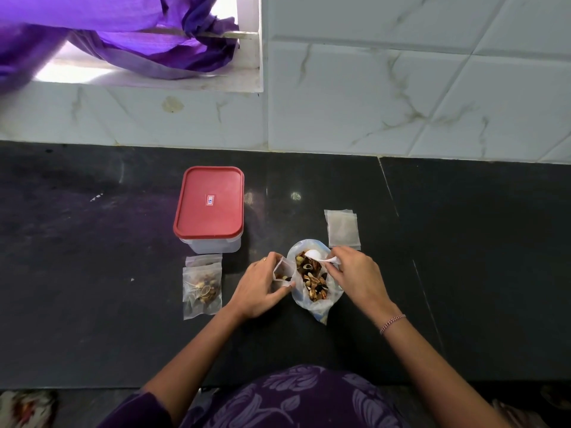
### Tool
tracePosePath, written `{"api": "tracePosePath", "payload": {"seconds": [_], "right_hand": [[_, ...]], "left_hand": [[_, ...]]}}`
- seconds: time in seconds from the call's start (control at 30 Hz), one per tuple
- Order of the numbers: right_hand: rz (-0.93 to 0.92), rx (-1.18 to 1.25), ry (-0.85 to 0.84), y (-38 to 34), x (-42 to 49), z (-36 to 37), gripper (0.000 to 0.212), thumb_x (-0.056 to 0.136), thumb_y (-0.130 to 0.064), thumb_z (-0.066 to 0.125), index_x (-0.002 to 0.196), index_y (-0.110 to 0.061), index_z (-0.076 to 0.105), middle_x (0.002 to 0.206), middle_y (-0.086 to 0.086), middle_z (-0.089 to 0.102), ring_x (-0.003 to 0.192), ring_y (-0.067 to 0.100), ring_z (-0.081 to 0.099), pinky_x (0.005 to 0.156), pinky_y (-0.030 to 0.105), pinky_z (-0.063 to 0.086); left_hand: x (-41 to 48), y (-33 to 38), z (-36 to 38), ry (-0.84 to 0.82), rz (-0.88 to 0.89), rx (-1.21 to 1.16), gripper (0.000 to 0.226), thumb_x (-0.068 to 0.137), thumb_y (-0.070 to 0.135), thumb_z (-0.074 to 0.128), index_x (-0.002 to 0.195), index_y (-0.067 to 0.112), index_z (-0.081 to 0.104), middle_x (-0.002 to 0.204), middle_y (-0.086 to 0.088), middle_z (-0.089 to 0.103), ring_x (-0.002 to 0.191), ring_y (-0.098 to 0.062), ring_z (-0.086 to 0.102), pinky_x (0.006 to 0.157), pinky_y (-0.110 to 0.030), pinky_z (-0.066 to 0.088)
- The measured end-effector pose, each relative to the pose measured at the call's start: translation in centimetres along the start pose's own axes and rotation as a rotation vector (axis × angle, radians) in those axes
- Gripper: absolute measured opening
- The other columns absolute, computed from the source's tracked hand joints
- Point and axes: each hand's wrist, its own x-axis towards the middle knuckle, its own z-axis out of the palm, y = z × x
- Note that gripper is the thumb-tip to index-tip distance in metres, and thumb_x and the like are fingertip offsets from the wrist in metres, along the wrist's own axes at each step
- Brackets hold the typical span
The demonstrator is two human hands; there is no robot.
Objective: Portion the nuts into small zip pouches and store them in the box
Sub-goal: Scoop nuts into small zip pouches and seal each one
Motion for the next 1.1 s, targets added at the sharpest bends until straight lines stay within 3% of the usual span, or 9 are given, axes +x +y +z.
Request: {"api": "tracePosePath", "payload": {"seconds": [0.17, 0.4, 0.53, 0.63, 0.73, 0.83, 1.1], "right_hand": [[0.075, 0.0, -0.043, -0.6, -0.3, 0.5, 0.02, 0.092, -0.031, 0.058, 0.108, -0.02, 0.063, 0.103, -0.005, 0.065, 0.091, 0.01, 0.063, 0.076, 0.025, 0.054], [0.167, 0.01, -0.061, -2.1, 0.0, 1.7, 0.019, 0.095, -0.033, 0.053, 0.103, -0.019, 0.063, 0.096, -0.001, 0.068, 0.087, 0.015, 0.066, 0.069, 0.026, 0.051], [0.389, 0.274, -0.118, -1.7, 0.3, 2.0, 0.018, 0.091, -0.034, 0.06, 0.096, -0.019, 0.067, 0.087, -0.001, 0.069, 0.081, 0.012, 0.066, 0.066, 0.027, 0.054], [0.539, 0.507, -0.154, -1.0, 0.5, 2.2, 0.017, 0.089, -0.03, 0.063, 0.097, -0.016, 0.07, 0.091, -0.002, 0.07, 0.081, 0.007, 0.063, 0.065, 0.021, 0.051], [0.691, 0.73, -0.192, -0.7, 0.4, 2.7, 0.016, 0.087, -0.028, 0.066, 0.096, -0.015, 0.072, 0.094, 0.0, 0.07, 0.086, 0.009, 0.064, 0.072, 0.026, 0.054], [0.726, 0.778, -0.234, -0.8, 0.5, 2.8, 0.017, 0.087, -0.028, 0.067, 0.096, -0.015, 0.073, 0.094, 0.0, 0.069, 0.09, 0.012, 0.065, 0.073, 0.027, 0.054], [0.88, 0.988, -0.172, 0.1, -0.2, 2.3, 0.013, 0.089, -0.023, 0.064, 0.098, -0.014, 0.067, 0.078, -0.004, 0.059, 0.066, 0.006, 0.052, 0.048, 0.017, 0.037]], "left_hand": [[0.0, 0.1, 0.1, -0.014, 0.004, -0.006, 0.041, 0.084, 0.057, 0.052, 0.11, 0.026, 0.044, 0.105, 0.006, 0.063, 0.091, -0.007, 0.059, 0.086, -0.032, 0.049], [-0.3, 0.2, 0.1, -0.049, -0.013, -0.076, 0.044, 0.083, 0.058, 0.051, 0.111, 0.024, 0.044, 0.106, 0.006, 0.064, 0.09, -0.009, 0.062, 0.078, -0.041, 0.053], [-0.4, 0.2, 0.3, -0.077, -0.024, -0.165, 0.039, 0.085, 0.057, 0.053, 0.108, 0.027, 0.043, 0.105, 0.01, 0.064, 0.09, -0.005, 0.062, 0.079, -0.039, 0.054], [-0.6, 0.4, 0.7, -0.093, -0.023, -0.224, 0.037, 0.086, 0.054, 0.055, 0.108, 0.027, 0.043, 0.106, 0.009, 0.064, 0.091, -0.006, 0.063, 0.08, -0.04, 0.053], [-0.6, 0.5, 0.9, -0.108, -0.03, -0.274, 0.037, 0.087, 0.052, 0.057, 0.11, 0.025, 0.044, 0.108, 0.007, 0.065, 0.092, -0.011, 0.064, 0.08, -0.043, 0.053], [-0.8, 0.6, 0.8, -0.112, -0.026, -0.303, 0.038, 0.088, 0.051, 0.057, 0.11, 0.022, 0.044, 0.11, 0.005, 0.066, 0.093, -0.014, 0.065, 0.081, -0.045, 0.053], [-1.0, 0.1, 0.5, -0.055, -0.037, -0.288, 0.036, 0.085, 0.053, 0.059, 0.109, 0.03, 0.045, 0.111, 0.008, 0.065, 0.093, -0.011, 0.064, 0.079, -0.046, 0.053]]}}
